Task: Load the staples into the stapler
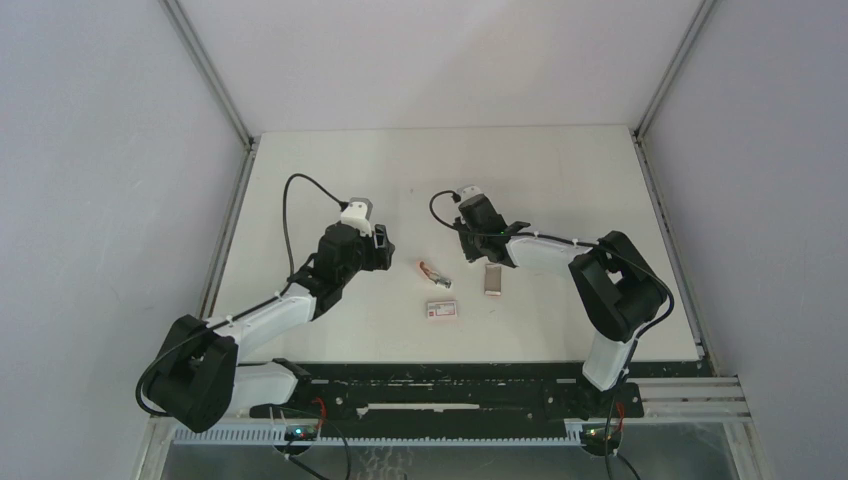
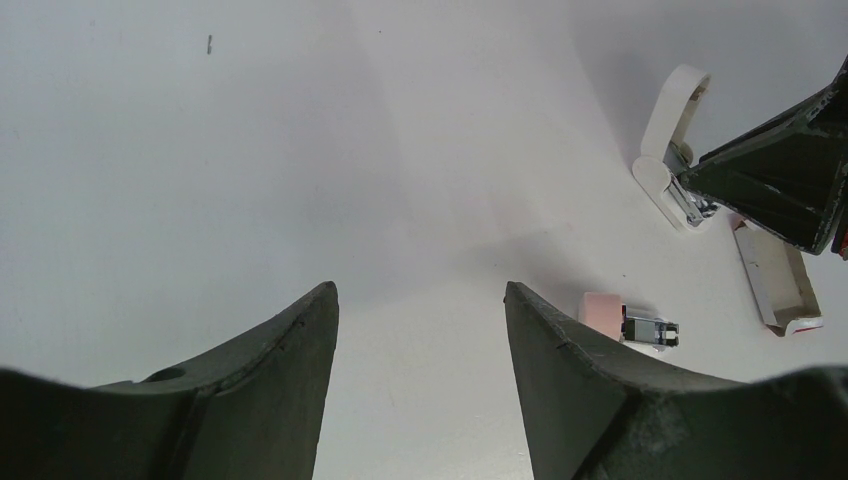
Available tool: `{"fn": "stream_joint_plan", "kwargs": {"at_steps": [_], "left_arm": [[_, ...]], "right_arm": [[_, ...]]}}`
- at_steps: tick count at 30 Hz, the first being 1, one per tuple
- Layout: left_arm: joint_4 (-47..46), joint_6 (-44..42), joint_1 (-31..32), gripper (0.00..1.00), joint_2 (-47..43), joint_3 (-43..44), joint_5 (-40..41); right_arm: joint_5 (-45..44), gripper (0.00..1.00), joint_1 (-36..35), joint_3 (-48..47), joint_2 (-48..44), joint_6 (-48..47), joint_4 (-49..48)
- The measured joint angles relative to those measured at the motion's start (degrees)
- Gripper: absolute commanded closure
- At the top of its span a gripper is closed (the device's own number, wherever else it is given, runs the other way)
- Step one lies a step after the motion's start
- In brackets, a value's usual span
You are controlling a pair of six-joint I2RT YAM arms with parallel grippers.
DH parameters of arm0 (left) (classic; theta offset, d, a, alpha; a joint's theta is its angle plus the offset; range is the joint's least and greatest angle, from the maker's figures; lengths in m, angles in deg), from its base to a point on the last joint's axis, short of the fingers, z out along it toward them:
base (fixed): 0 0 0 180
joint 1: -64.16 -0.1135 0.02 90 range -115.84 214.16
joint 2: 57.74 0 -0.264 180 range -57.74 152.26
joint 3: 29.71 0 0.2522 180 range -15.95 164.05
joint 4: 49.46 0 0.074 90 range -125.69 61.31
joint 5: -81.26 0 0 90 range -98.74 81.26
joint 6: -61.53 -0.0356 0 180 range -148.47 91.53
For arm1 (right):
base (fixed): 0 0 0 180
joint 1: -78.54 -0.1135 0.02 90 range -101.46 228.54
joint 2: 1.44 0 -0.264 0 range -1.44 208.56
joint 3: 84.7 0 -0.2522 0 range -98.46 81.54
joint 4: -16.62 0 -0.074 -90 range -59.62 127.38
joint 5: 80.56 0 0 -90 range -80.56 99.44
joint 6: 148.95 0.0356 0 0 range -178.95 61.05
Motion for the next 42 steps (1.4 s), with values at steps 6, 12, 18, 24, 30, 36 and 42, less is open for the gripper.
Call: {"fn": "stream_joint_plan", "kwargs": {"at_steps": [6, 12, 18, 24, 30, 36, 42], "left_arm": [[0.0, 0.0, 0.0, 0.34, 0.0, 0.0, 0.0], [0.0, 0.0, 0.0, 0.34, 0.2, 0.0, 0.0], [0.0, 0.0, 0.0, 0.34, 0.2, 0.0, 0.0], [0.0, 0.0, 0.0, 0.34, 0.2, 0.0, 0.0], [0.0, 0.0, 0.0, 0.34, 0.2, 0.0, 0.0], [0.0, 0.0, 0.0, 0.34, 0.2, 0.0, 0.0], [0.0, 0.0, 0.0, 0.34, 0.2, 0.0, 0.0]], "right_arm": [[0.0, 0.82, 0.0, 0.0, 0.0, 0.0, 0.0], [0.2, 0.82, -0.1, 0.0, 0.0, 0.0, 0.0], [0.3, 0.82, -0.3, 0.0, 0.0, 0.0, 0.0], [0.2, 0.83, -0.3, -0.2, 0.2, 0.0, 0.0], [-0.1, 0.83, -0.4, -0.8, 0.6, 0.0, 0.2], [-0.3, 0.83, -0.4, -0.8, 0.6, -0.2, 0.3], [-0.3, 0.83, -0.4, -0.8, 0.7, -0.5, 0.3]]}}
